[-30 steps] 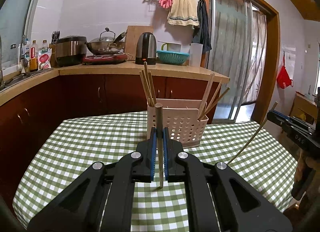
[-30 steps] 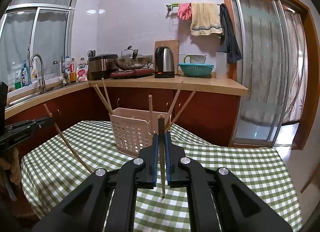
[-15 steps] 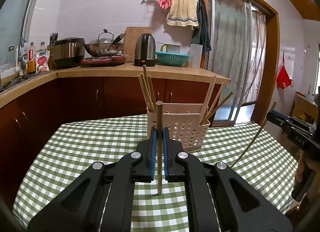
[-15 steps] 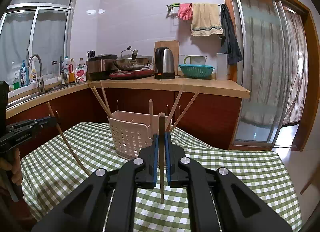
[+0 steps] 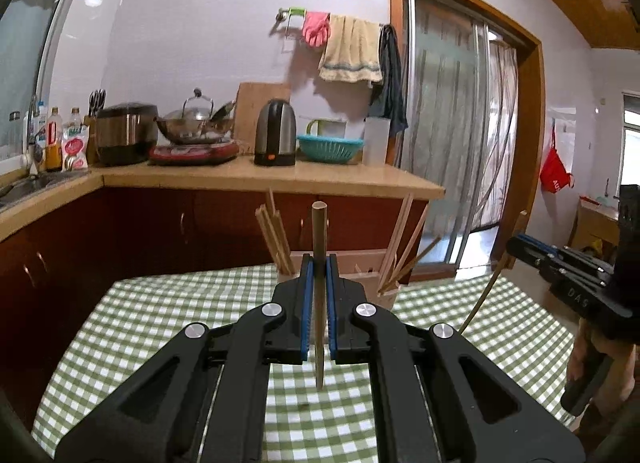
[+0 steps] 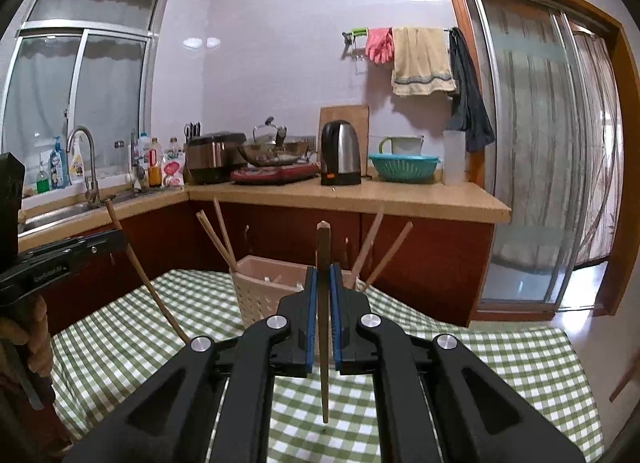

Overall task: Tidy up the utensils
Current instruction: 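Lift the chopsticks upright with both tools and raise them off the cloth, then carry the upright chopsticks with both tools over the beige caddy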

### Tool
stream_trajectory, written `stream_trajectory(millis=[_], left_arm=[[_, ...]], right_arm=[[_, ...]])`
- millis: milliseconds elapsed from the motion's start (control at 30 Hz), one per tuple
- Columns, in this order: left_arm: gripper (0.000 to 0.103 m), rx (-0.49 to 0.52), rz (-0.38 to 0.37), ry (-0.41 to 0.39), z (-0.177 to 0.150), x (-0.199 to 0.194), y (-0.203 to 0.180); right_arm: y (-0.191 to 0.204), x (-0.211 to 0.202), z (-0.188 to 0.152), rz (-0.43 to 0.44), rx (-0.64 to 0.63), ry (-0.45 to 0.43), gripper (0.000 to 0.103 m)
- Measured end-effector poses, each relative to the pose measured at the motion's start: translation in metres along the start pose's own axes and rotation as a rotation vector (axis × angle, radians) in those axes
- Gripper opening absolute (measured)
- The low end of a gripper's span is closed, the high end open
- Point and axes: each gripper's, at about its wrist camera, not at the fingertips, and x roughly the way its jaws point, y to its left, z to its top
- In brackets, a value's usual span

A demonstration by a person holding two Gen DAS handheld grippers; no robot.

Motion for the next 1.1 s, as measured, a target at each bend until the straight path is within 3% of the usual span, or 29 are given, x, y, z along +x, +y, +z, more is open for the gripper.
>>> stream_trajectory(millis=[700, 1100], left_arm=[[0.007, 0.048, -0.004, -0.178, 0.071, 0.020, -0.006], [0.007, 0.026, 0.025, -0.197, 0.084, 0.064, 0.003]], right_arm=[[0.018, 0.028, 0.071, 0.101, -0.017, -0.206, 0.007], [0.012, 0.073, 0.084, 0.092, -0.015, -0.280, 0.007]])
